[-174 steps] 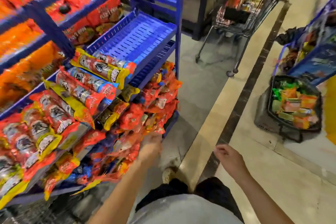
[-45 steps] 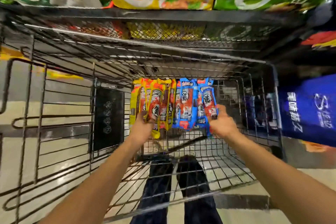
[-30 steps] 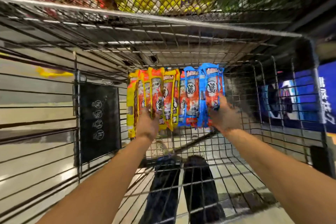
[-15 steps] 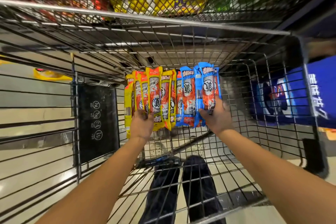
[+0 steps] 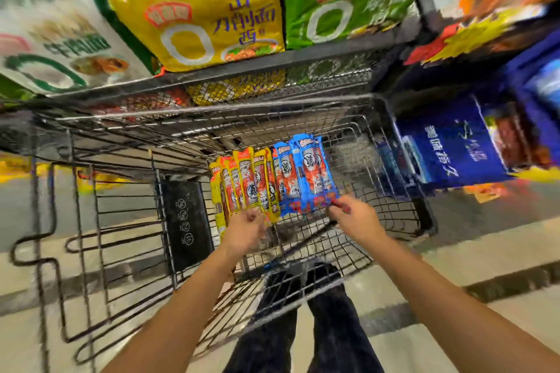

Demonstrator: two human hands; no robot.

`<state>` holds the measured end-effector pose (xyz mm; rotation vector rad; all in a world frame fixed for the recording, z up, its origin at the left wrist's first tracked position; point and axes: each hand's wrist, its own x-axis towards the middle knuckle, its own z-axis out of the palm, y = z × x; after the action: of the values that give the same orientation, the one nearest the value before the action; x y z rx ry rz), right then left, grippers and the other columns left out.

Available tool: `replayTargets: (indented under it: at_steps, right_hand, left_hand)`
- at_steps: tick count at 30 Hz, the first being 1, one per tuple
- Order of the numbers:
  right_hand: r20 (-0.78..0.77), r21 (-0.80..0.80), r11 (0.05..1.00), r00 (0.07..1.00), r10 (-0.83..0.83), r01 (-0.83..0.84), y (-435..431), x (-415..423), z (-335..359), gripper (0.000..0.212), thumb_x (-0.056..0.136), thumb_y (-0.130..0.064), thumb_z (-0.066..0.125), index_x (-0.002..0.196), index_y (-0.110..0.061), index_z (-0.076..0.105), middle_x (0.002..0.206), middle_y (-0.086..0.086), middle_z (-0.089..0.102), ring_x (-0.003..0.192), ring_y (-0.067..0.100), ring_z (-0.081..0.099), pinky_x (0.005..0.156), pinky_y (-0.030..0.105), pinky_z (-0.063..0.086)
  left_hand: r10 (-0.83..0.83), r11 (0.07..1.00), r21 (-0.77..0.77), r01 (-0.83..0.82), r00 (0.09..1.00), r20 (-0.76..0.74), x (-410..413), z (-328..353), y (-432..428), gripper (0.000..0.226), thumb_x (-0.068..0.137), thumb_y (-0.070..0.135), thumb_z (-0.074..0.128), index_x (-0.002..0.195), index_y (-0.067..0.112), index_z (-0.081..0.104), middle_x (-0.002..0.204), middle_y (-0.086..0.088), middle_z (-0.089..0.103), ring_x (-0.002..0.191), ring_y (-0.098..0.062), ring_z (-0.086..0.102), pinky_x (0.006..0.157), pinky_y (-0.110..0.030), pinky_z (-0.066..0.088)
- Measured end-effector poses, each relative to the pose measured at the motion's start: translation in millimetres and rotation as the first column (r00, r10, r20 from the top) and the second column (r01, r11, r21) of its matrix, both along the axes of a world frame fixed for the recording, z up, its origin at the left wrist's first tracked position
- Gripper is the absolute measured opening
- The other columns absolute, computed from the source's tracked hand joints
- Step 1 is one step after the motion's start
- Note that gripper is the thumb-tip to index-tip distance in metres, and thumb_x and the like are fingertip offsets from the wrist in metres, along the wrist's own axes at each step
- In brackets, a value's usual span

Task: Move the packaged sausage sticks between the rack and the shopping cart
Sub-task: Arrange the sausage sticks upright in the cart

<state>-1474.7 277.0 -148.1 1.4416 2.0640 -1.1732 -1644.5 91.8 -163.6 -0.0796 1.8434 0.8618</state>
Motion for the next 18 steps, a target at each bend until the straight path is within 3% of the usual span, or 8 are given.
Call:
replayTargets:
  at_steps: [3, 6, 9, 13, 16, 18]
  right_hand:
    - [-0.020, 0.010, 0.998, 0.998, -0.062, 0.062, -10, 31, 44, 0.029, 0.093, -0.036, 0.059, 0.112, -0.016, 0.068, 0.108, 0.006, 0.067, 0.103, 0.024, 0.062, 0.081, 0.029, 0.045]
    - [-0.074, -0.029, 0.977, 0.974, -0.212, 0.211, -25, 73, 79, 0.027, 0.092, -0.034, 0.062, 0.111, -0.015, 0.067, 0.110, 0.006, 0.069, 0.103, 0.023, 0.064, 0.093, 0.035, 0.049]
    - [-0.097, -0.013, 0.951, 0.946, -0.309, 0.309, -38, 124, 106, 0.022, 0.092, -0.036, 0.060, 0.106, -0.020, 0.066, 0.099, 0.004, 0.071, 0.094, 0.022, 0.065, 0.087, 0.037, 0.052]
    - [-0.050, -0.013, 0.896, 0.895, -0.443, 0.443, -51, 197, 126, 0.028, 0.093, -0.036, 0.060, 0.113, -0.017, 0.064, 0.094, -0.001, 0.064, 0.087, 0.015, 0.059, 0.078, 0.025, 0.043]
    - [-0.037, -0.055, 0.824, 0.824, -0.566, 0.563, -60, 254, 130, 0.022, 0.093, -0.037, 0.060, 0.108, -0.020, 0.063, 0.096, -0.001, 0.065, 0.093, 0.018, 0.062, 0.082, 0.029, 0.046]
    - [-0.031, -0.062, 0.776, 0.775, -0.631, 0.628, -67, 292, 133, 0.023, 0.091, -0.043, 0.061, 0.104, -0.024, 0.064, 0.097, -0.003, 0.067, 0.093, 0.017, 0.063, 0.084, 0.030, 0.049]
  left_hand:
    - [-0.101, 0.995, 0.001, 0.101, 0.995, 0.014, 10, 44, -14, 0.009, 0.099, 0.015, 0.052, 0.100, 0.008, 0.057, 0.077, -0.007, 0.062, 0.057, -0.013, 0.058, 0.042, -0.016, 0.046]
    - [-0.183, 0.983, -0.027, 0.182, 0.983, -0.021, 20, 71, -29, 0.013, 0.097, 0.013, 0.055, 0.088, 0.007, 0.061, 0.077, -0.009, 0.063, 0.057, -0.015, 0.061, 0.051, -0.028, 0.048]
    - [-0.144, 0.987, -0.076, 0.141, 0.989, -0.032, 37, 87, -32, 0.013, 0.097, 0.012, 0.053, 0.092, 0.006, 0.064, 0.084, -0.017, 0.070, 0.061, -0.024, 0.063, 0.059, -0.034, 0.049]
    - [-0.201, 0.975, -0.097, 0.197, 0.979, -0.027, 82, 114, -4, 0.014, 0.096, 0.009, 0.054, 0.092, 0.000, 0.064, 0.080, -0.020, 0.069, 0.056, -0.024, 0.060, 0.049, -0.027, 0.047]
    - [-0.347, 0.935, -0.075, 0.347, 0.938, 0.021, 118, 129, 27, 0.018, 0.097, 0.005, 0.051, 0.106, -0.007, 0.060, 0.074, -0.015, 0.062, 0.054, -0.023, 0.056, 0.040, -0.021, 0.044]
    - [-0.462, 0.885, -0.049, 0.463, 0.886, 0.027, 146, 140, 54, 0.011, 0.094, 0.012, 0.054, 0.096, 0.006, 0.063, 0.072, -0.010, 0.060, 0.053, -0.020, 0.057, 0.044, -0.022, 0.048]
